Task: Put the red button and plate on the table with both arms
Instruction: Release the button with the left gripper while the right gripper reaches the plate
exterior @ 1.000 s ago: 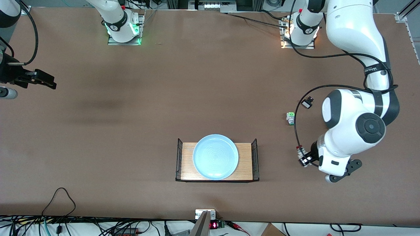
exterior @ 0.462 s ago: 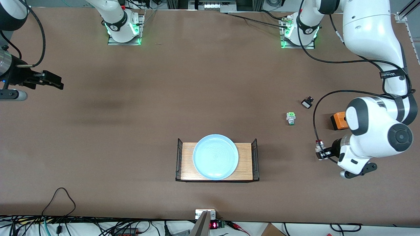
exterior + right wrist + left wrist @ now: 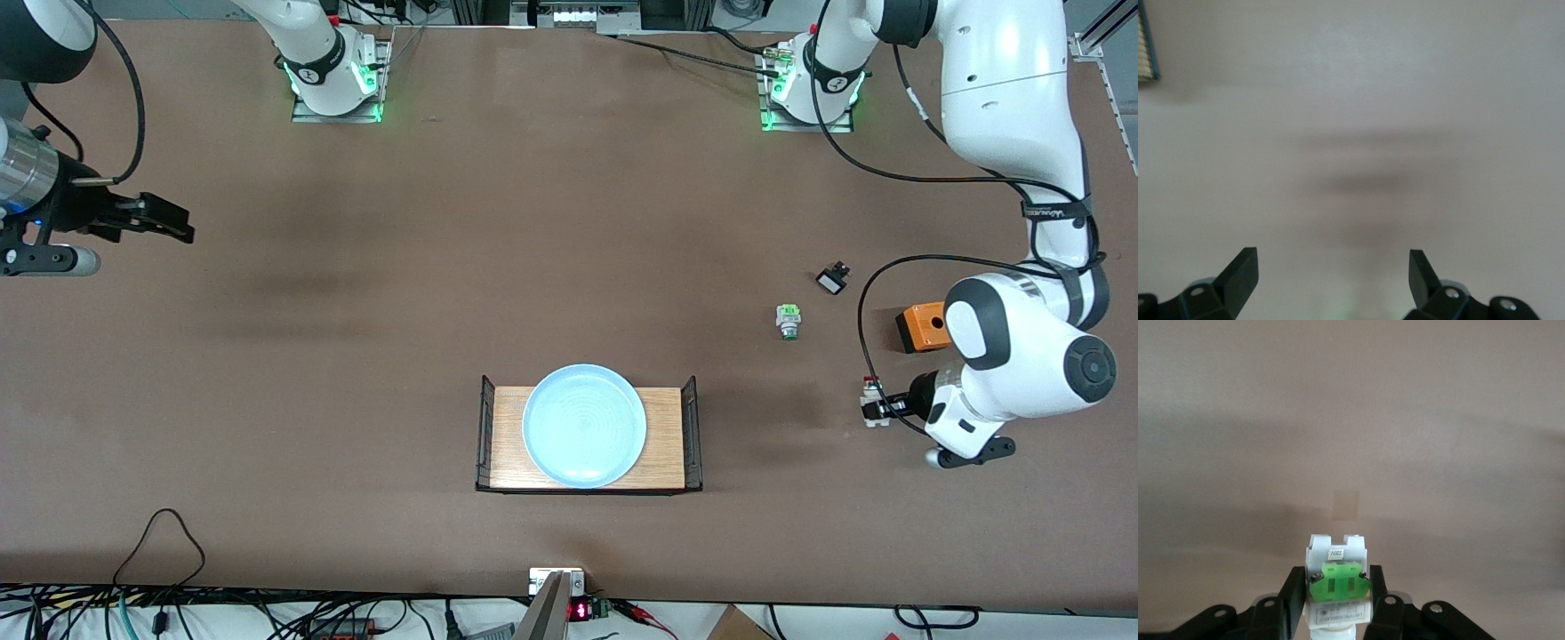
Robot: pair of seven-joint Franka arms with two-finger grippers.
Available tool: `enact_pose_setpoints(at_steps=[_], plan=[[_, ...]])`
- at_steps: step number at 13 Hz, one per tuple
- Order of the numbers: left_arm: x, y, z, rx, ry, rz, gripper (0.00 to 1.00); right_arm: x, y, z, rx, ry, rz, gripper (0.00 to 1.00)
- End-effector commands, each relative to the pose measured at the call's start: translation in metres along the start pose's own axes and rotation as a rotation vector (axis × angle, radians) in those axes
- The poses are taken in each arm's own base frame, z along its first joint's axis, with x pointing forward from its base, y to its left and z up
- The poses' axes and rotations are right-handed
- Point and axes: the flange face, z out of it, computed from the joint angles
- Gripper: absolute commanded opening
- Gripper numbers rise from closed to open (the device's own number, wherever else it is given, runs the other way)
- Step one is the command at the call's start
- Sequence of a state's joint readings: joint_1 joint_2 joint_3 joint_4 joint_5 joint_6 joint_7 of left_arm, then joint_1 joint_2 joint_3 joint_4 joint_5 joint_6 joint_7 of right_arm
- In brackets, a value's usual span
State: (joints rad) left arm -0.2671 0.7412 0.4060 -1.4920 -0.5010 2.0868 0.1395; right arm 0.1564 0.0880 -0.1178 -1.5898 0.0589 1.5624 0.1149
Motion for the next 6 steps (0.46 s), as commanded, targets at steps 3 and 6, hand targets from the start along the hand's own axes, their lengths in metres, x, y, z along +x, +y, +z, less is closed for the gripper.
enact_pose_setpoints(at_steps=[3,6], plan=[[-0.007,-0.025,0.033,-0.070,0.001,0.089,0.02,-0.012,-0.102,0.013,0.017,-0.010,0.172,1.00],[-0.007,-0.028,0.044,-0.060,-0.001,0.112,0.03,-0.016,-0.167,0.032,0.018,0.030,0.089,1.00]])
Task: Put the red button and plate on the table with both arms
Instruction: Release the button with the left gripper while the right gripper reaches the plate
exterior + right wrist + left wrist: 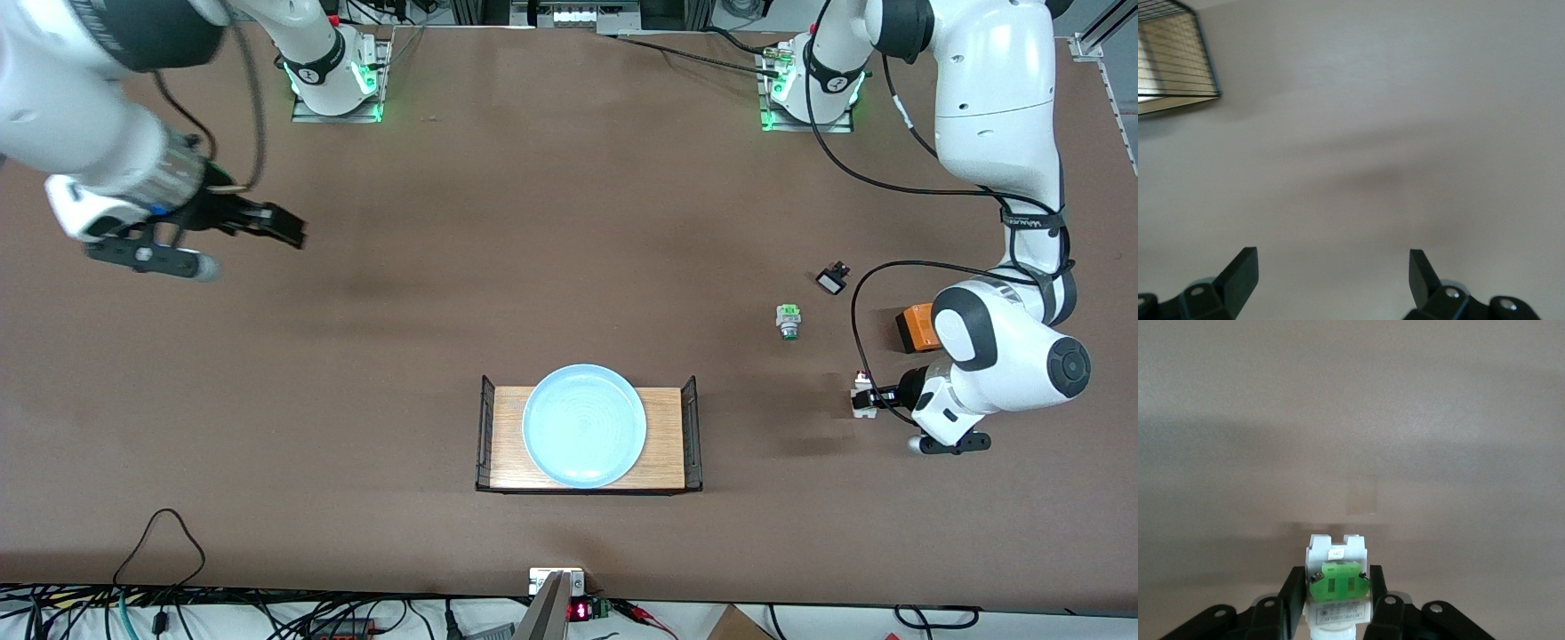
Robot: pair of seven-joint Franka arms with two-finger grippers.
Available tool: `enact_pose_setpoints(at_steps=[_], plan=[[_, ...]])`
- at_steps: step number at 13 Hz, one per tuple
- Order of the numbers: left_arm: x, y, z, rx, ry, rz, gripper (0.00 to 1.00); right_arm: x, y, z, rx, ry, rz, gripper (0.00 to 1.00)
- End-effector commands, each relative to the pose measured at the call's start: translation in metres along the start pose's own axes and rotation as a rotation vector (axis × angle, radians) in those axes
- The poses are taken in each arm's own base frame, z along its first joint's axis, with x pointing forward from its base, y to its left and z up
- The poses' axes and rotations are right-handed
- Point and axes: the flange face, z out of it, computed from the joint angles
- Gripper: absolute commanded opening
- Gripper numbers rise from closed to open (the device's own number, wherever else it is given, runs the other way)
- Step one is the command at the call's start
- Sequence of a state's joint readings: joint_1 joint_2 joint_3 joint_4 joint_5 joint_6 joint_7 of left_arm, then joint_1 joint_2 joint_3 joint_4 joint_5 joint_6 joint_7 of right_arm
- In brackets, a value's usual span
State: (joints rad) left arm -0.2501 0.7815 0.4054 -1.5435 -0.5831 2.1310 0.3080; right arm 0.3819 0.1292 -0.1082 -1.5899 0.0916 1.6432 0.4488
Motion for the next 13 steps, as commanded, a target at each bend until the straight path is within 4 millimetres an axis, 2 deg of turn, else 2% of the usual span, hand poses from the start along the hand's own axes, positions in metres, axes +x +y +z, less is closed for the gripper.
enact_pose_setpoints(at_steps=[1,4,6,8,10,11,12,13], plan=[[0.000,-0.005,0.007,-0.015,0.016,0.042,0.06,-0.011,-0.046,0.014,0.001,0.010,-0.043,1.00],[0.000,-0.006,0.016,-0.022,0.013,0.034,0.16,-0.017,-0.083,0.027,0.031,0.046,0.011,1.00],[0.000,-0.007,0.019,-0.021,0.010,0.036,0.28,-0.027,-0.119,0.046,0.063,0.041,0.068,1.00],[0.001,-0.007,0.017,-0.020,0.012,0.035,0.40,-0.028,-0.160,0.060,0.098,0.084,0.140,1.00],[0.002,-0.004,0.013,-0.018,0.017,0.042,0.65,-0.032,-0.202,0.077,0.123,0.106,0.228,1.00],[0.005,-0.001,0.009,-0.015,0.025,0.048,0.74,-0.027,-0.213,0.085,0.144,0.124,0.270,1.00],[0.008,0.001,0.001,-0.013,0.037,0.052,0.91,-0.021,-0.224,0.091,0.175,0.147,0.305,1.00],[0.010,0.005,-0.004,-0.012,0.045,0.051,1.00,-0.017,-0.232,0.101,0.202,0.158,0.355,1.00]])
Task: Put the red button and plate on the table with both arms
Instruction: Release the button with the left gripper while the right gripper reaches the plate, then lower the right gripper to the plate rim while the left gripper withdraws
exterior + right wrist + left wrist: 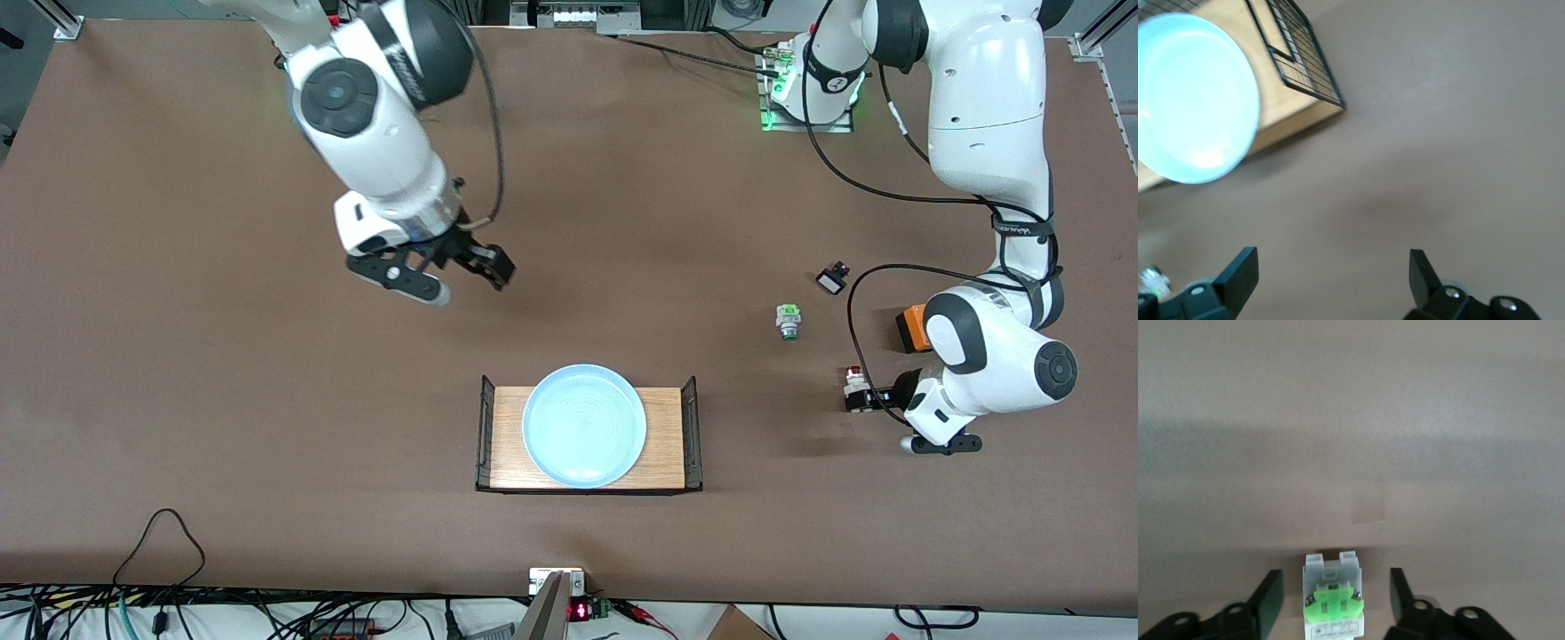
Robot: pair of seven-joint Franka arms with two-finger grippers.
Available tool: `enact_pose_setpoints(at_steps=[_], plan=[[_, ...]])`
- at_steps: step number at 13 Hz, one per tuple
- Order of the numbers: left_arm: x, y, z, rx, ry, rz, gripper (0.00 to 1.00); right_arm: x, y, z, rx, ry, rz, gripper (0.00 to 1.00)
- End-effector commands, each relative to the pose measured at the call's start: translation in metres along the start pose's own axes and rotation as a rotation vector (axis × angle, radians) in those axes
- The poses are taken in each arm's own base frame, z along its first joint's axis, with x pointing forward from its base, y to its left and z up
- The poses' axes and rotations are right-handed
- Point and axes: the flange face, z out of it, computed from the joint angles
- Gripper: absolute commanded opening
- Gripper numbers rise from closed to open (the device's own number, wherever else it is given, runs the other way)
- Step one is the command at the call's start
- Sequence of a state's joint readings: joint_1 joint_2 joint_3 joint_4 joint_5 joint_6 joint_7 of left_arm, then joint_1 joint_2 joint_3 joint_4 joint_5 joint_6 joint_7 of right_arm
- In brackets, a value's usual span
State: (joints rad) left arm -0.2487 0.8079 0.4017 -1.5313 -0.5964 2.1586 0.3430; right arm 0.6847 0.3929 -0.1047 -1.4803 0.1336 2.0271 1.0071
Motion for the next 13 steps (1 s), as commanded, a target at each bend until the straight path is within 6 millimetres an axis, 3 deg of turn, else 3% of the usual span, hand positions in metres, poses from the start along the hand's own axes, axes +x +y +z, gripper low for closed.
enact_pose_setpoints(at_steps=[1,4,8,13], plan=[[0.008,0.008,-0.029,-0.019,0.048,0.020,1.00,0.012,-0.023,0.021,0.078,0.020,0.140,1.00],[0.006,0.004,-0.079,-0.001,0.072,0.035,1.00,0.021,-0.029,0.044,0.152,-0.008,0.281,1.00],[0.000,0.016,-0.144,0.015,0.115,0.008,1.00,0.032,-0.027,0.077,0.133,-0.009,0.364,1.00],[-0.020,0.027,-0.225,0.056,0.139,-0.018,1.00,0.036,-0.045,0.096,0.182,0.012,0.462,1.00]])
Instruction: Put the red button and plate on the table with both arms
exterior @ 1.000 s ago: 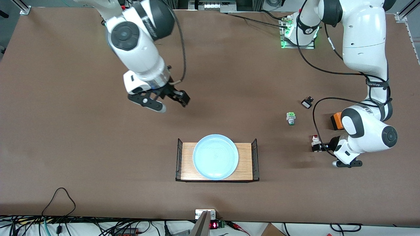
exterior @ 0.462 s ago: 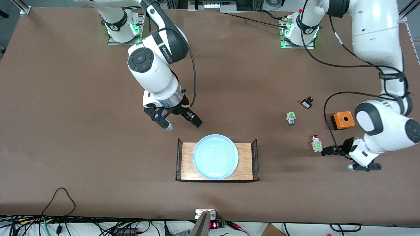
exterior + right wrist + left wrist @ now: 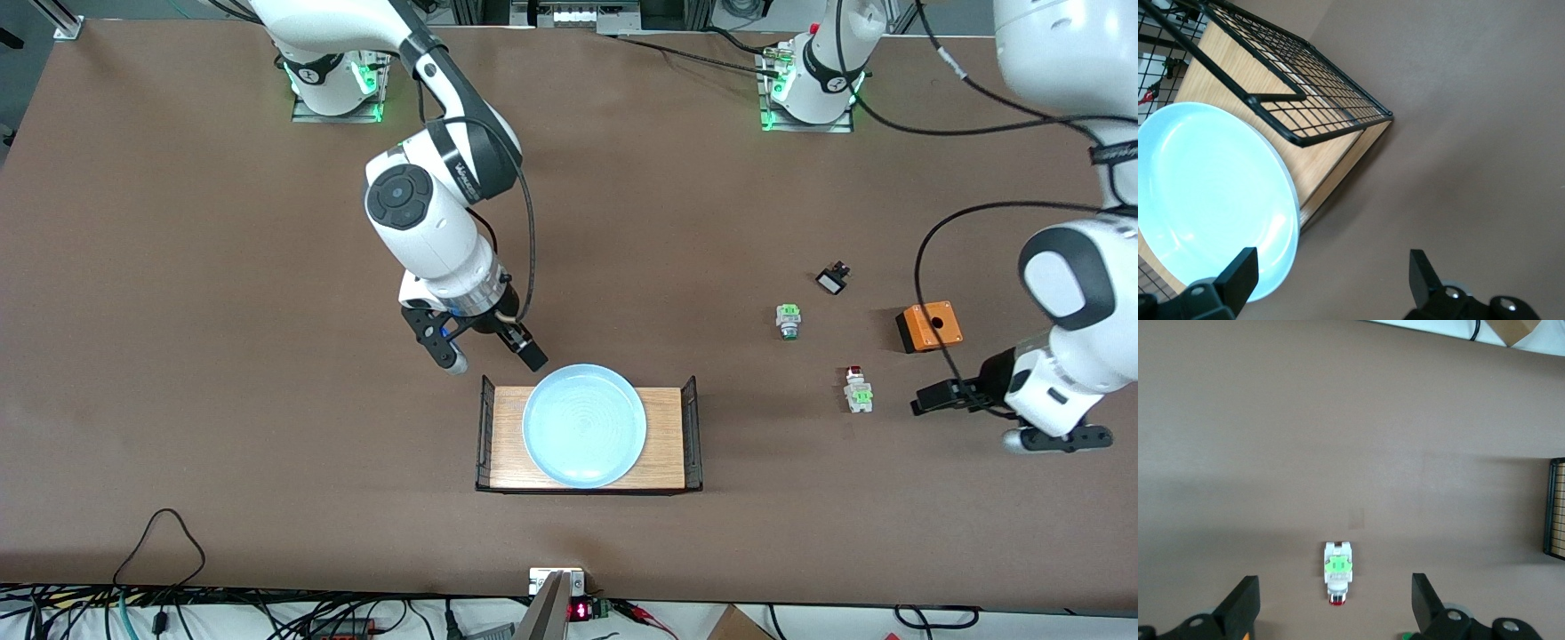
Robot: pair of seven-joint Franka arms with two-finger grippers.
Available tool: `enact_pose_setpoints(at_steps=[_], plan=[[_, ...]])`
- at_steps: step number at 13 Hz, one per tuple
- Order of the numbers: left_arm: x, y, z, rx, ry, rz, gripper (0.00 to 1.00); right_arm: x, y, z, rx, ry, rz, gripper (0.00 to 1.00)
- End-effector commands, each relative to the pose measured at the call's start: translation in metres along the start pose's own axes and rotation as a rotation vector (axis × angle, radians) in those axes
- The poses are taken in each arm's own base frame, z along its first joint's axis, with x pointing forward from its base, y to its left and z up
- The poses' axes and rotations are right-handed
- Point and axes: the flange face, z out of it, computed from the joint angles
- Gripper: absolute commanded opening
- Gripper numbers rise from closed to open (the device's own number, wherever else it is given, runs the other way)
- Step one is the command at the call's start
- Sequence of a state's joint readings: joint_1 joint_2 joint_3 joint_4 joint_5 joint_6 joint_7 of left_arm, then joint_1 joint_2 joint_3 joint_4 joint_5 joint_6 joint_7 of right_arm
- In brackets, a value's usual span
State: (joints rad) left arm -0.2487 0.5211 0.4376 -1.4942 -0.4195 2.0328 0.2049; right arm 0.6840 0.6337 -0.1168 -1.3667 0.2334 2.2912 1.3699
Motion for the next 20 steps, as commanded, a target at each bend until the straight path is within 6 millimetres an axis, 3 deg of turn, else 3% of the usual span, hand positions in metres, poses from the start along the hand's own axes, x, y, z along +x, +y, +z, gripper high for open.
enact_pose_setpoints(at_steps=[1,6,10,12,13,17,20], plan=[[-0.014,0.000,-0.045,0.057,-0.012,0.021,1.00,0.002,-0.011,0.005,0.036,-0.002,0.037,1.00],[-0.043,0.019,-0.121,0.180,-0.058,0.153,1.00,0.015,-0.012,0.028,0.099,0.025,0.053,0.99],[-0.061,0.019,-0.168,0.152,-0.043,0.166,1.00,0.016,-0.010,0.051,0.127,0.042,0.047,0.96],[-0.070,0.024,-0.184,0.140,-0.044,0.163,1.00,0.016,-0.009,0.052,0.125,0.042,0.047,0.80],[-0.076,0.026,-0.199,0.135,-0.024,0.158,1.00,0.017,-0.009,0.052,0.125,0.042,0.049,0.63],[-0.099,0.044,-0.233,0.141,-0.022,0.174,1.00,0.017,-0.009,0.051,0.124,0.040,0.051,0.39],[-0.111,0.065,-0.240,0.174,-0.024,0.216,1.00,0.015,-0.010,0.049,0.127,0.040,0.043,0.13]])
